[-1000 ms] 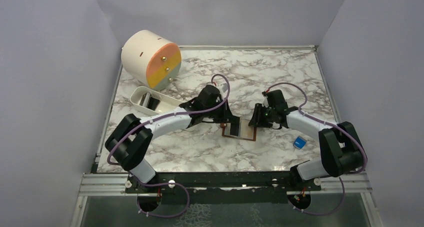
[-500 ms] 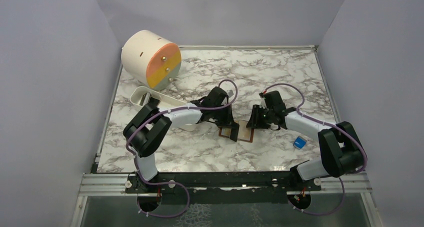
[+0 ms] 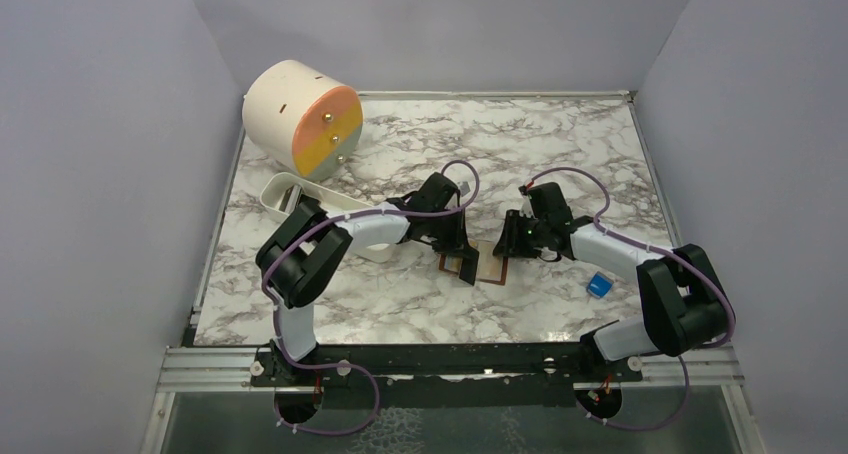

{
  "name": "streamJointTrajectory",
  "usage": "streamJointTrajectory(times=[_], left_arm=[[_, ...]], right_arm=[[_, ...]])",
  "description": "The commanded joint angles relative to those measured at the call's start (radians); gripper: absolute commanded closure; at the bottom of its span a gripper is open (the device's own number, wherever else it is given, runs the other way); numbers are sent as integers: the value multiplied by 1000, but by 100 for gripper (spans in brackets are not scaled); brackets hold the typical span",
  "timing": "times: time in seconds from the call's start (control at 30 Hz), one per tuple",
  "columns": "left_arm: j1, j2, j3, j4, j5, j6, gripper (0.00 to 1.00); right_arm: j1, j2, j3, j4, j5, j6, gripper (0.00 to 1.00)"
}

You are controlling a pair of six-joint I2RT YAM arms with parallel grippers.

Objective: Put the credit cards into the card holder
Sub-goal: Insert the credit card into the card holder.

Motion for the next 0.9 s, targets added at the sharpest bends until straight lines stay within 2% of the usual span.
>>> streamJointTrajectory(times=[0.0,0.33,0.87], left_arm=[[4,27,25,-31,-4,22,100],[19,57,44,-34,-38,42,100],[39,95,35,34,41,59,100]], right_arm=[[5,19,-37,-33,22,-14,63],[4,38,-53,-15,15,-14,63],[5,45,-55,-8,10,-14,63]])
